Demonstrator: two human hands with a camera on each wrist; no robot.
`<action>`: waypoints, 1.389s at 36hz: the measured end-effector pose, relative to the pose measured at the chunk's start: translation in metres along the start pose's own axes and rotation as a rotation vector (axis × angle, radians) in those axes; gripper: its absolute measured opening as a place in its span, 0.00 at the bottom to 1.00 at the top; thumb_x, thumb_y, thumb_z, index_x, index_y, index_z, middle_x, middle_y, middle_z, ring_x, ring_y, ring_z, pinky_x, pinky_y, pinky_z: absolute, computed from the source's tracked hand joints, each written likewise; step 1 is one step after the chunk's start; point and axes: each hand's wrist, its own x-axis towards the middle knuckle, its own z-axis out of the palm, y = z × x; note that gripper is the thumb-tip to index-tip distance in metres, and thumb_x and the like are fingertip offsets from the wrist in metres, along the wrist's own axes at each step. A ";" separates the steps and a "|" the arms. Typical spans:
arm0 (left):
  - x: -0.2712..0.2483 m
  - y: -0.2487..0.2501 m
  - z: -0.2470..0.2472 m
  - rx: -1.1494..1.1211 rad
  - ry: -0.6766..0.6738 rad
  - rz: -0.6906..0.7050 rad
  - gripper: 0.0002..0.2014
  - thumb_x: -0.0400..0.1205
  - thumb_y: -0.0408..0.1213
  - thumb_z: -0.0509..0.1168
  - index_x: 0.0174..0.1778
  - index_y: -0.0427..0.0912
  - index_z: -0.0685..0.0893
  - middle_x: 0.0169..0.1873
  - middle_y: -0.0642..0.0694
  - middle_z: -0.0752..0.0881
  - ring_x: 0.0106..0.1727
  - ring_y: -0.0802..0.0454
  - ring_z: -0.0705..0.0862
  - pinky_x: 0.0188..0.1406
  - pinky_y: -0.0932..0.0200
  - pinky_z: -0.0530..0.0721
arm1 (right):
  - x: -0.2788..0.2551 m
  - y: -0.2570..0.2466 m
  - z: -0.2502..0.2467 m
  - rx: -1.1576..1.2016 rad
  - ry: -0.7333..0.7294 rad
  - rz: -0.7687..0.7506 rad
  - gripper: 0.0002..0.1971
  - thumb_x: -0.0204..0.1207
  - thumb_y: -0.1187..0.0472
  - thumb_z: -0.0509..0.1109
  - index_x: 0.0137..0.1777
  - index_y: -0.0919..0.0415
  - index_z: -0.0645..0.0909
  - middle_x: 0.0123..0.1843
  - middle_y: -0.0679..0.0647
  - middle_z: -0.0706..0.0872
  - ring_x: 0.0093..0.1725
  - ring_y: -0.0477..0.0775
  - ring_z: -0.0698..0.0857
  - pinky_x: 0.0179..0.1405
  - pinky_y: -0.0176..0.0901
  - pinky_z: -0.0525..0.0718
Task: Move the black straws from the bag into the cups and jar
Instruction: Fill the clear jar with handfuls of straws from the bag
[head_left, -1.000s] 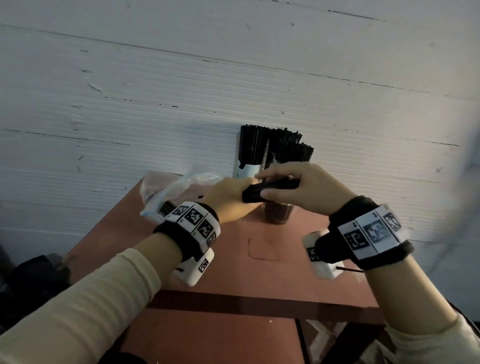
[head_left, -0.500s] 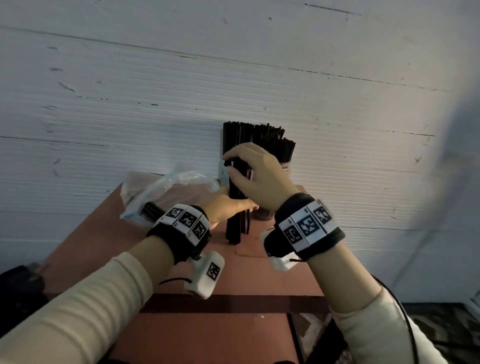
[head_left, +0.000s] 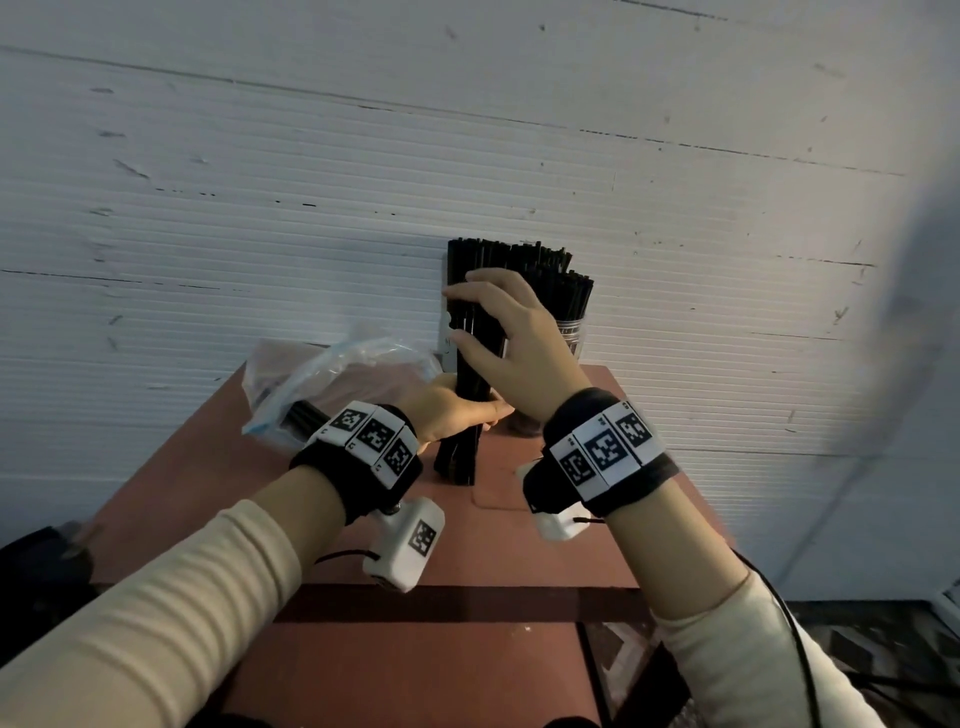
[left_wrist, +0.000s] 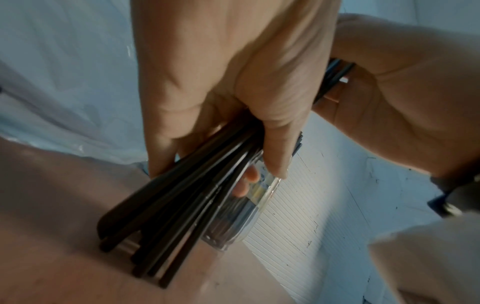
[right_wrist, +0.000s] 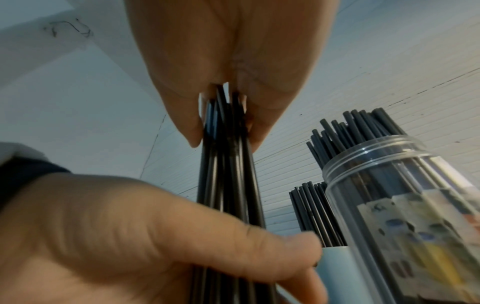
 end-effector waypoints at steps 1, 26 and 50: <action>0.000 0.000 -0.001 0.006 -0.003 -0.005 0.11 0.80 0.40 0.72 0.43 0.33 0.86 0.41 0.41 0.87 0.47 0.49 0.85 0.61 0.53 0.81 | 0.000 0.000 0.000 -0.001 -0.003 0.000 0.15 0.78 0.63 0.70 0.64 0.58 0.82 0.66 0.53 0.78 0.67 0.45 0.76 0.65 0.22 0.68; -0.037 0.053 0.000 0.236 -0.346 0.291 0.09 0.81 0.32 0.69 0.36 0.45 0.79 0.27 0.58 0.81 0.31 0.66 0.80 0.35 0.72 0.79 | -0.018 -0.013 -0.037 0.228 -0.193 0.160 0.07 0.75 0.66 0.73 0.38 0.70 0.82 0.35 0.61 0.85 0.36 0.53 0.85 0.37 0.44 0.84; 0.123 0.033 0.000 -0.046 -0.068 0.171 0.55 0.59 0.47 0.85 0.80 0.52 0.61 0.63 0.55 0.83 0.64 0.58 0.83 0.67 0.48 0.81 | 0.090 0.091 -0.109 0.137 0.321 0.404 0.10 0.74 0.56 0.71 0.36 0.61 0.80 0.31 0.47 0.81 0.28 0.41 0.80 0.27 0.33 0.77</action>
